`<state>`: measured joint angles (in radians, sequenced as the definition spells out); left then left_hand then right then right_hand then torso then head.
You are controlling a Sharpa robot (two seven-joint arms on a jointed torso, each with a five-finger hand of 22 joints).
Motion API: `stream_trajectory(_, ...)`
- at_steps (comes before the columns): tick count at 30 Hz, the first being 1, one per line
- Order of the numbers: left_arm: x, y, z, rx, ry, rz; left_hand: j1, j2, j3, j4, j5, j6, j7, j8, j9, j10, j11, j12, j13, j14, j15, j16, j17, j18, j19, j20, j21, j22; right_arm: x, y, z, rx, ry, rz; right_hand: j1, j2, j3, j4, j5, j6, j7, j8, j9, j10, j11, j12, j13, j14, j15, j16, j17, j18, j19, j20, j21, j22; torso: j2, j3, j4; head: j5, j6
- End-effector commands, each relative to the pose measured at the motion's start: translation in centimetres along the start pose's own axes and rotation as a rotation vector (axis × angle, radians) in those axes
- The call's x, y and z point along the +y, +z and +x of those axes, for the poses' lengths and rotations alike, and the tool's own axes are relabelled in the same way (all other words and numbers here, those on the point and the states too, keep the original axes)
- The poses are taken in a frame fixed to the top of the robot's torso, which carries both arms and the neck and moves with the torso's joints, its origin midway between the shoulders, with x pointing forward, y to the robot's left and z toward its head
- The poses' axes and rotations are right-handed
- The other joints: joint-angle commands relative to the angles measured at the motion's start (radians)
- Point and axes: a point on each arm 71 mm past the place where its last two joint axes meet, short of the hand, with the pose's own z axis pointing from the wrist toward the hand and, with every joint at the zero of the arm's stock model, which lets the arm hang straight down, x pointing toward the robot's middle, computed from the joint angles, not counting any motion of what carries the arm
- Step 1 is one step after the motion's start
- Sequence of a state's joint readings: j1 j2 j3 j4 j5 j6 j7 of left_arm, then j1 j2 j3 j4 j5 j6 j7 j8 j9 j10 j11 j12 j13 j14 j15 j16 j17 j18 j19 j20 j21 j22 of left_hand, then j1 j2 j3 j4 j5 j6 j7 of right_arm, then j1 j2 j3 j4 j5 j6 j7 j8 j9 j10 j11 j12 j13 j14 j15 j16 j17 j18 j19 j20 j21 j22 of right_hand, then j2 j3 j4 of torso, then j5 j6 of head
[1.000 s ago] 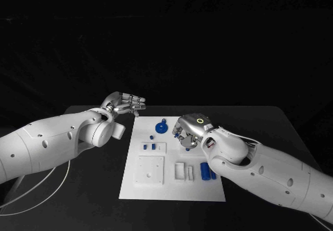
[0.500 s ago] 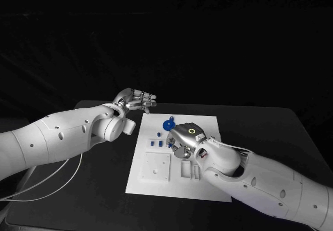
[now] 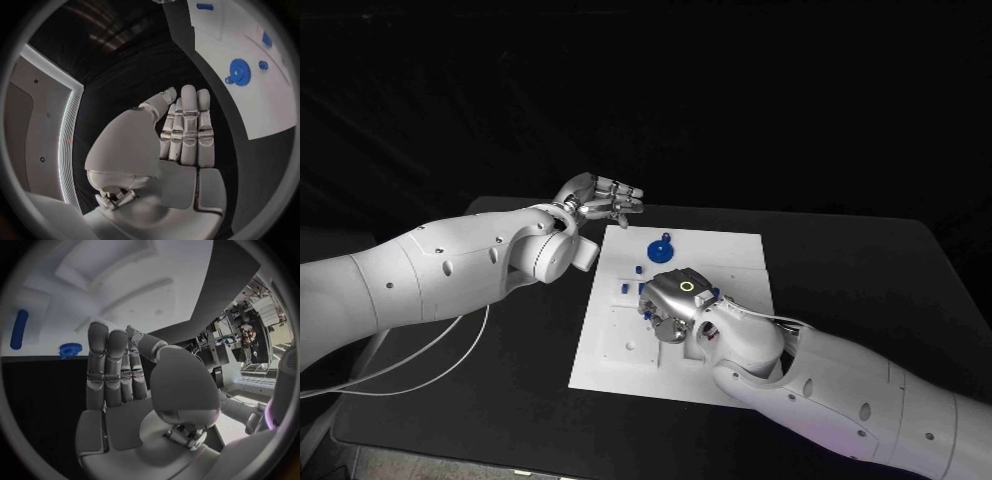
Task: Assemble the parts on the task board
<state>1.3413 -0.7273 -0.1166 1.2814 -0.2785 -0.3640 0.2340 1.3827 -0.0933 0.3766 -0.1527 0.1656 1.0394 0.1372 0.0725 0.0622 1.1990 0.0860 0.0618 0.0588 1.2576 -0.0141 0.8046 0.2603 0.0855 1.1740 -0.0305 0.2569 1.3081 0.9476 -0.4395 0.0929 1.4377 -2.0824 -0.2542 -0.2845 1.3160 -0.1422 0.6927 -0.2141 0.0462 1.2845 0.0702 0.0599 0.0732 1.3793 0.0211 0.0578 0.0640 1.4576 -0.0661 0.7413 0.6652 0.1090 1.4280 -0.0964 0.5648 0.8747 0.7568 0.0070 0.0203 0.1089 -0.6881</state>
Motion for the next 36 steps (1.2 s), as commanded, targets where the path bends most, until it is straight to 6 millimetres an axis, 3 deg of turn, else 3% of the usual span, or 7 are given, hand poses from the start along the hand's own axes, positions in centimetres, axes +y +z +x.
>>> stream_trajectory(1, -0.2, 0.1, 0.4, 0.014, -0.010, 0.003, -0.003, 0.004, -0.005, -0.002, 0.001, 0.006, 0.001, -0.004, 0.001, -0.005, 0.001, -0.004, 0.000, 0.005, 0.003, -0.006, 0.001, 0.019, 0.007, 0.000, -0.003, 0.021, 0.2, 0.0, 0.4, 0.010, -0.025, -0.022, -0.007, 0.006, 0.003, -0.005, 0.003, 0.008, 0.003, 0.004, 0.001, 0.001, 0.000, 0.003, 0.000, 0.000, -0.006, -0.003, -0.002, 0.021, 0.012, 0.000, -0.010, 0.007, -0.001, -0.0004, 0.0008, 0.008, -0.007)
stream_trajectory(5, -0.2, 0.1, 0.4, 0.017, -0.011, 0.002, -0.002, 0.004, -0.006, -0.002, 0.000, 0.007, 0.001, -0.004, 0.001, -0.005, 0.001, -0.004, 0.000, 0.005, 0.003, -0.007, 0.002, 0.019, 0.007, 0.000, -0.005, 0.021, 0.3, -0.1, 0.8, 0.020, -0.025, -0.021, -0.007, 0.006, 0.003, -0.005, 0.003, 0.008, 0.003, 0.004, 0.001, 0.001, 0.000, 0.003, 0.000, 0.000, -0.006, -0.003, -0.002, 0.021, 0.012, 0.000, -0.010, 0.007, 0.000, 0.0009, -0.0013, 0.015, -0.011)
stream_trajectory(16, -0.1, 0.1, 0.4, 0.018, -0.011, -0.001, -0.002, 0.004, -0.006, -0.002, 0.000, 0.007, 0.001, -0.004, 0.001, -0.005, 0.001, -0.004, 0.000, 0.005, 0.003, -0.007, 0.002, 0.019, 0.007, 0.000, -0.005, 0.021, 0.3, -0.2, 1.5, 0.038, -0.027, -0.020, -0.010, 0.008, 0.003, -0.008, 0.003, 0.007, 0.003, 0.004, 0.002, 0.001, 0.000, 0.003, 0.000, -0.001, -0.007, -0.001, -0.004, 0.021, 0.016, 0.000, -0.022, 0.021, 0.000, 0.0012, -0.0004, 0.018, -0.018)
stream_trajectory(27, 0.0, 0.1, 0.1, 0.015, -0.009, -0.004, -0.003, 0.004, -0.007, 0.000, 0.000, 0.006, 0.001, -0.005, 0.001, -0.006, 0.002, -0.004, 0.000, 0.004, 0.004, -0.008, 0.002, 0.019, 0.007, 0.000, -0.006, 0.021, 0.3, -0.4, 1.7, 0.045, -0.029, -0.016, -0.011, 0.008, 0.004, -0.009, 0.004, 0.007, 0.003, 0.004, 0.002, 0.002, -0.001, 0.003, 0.000, -0.001, -0.006, -0.001, -0.005, 0.021, 0.018, 0.000, -0.026, 0.026, -0.001, 0.0010, -0.0028, 0.018, -0.020)
stream_trajectory(36, 0.0, 0.2, -0.1, 0.013, -0.008, -0.007, -0.003, 0.004, -0.007, 0.000, 0.000, 0.006, 0.001, -0.005, 0.001, -0.006, 0.002, -0.004, 0.000, 0.004, 0.004, -0.008, 0.002, 0.019, 0.007, 0.000, -0.006, 0.021, 0.0, -0.6, 1.8, 0.042, -0.033, -0.009, -0.012, 0.008, 0.005, -0.010, 0.004, 0.008, 0.003, 0.004, 0.002, 0.002, 0.000, 0.003, 0.000, -0.001, -0.006, 0.001, -0.007, 0.021, 0.021, 0.000, -0.034, 0.035, -0.001, 0.0016, -0.0011, 0.018, -0.022)
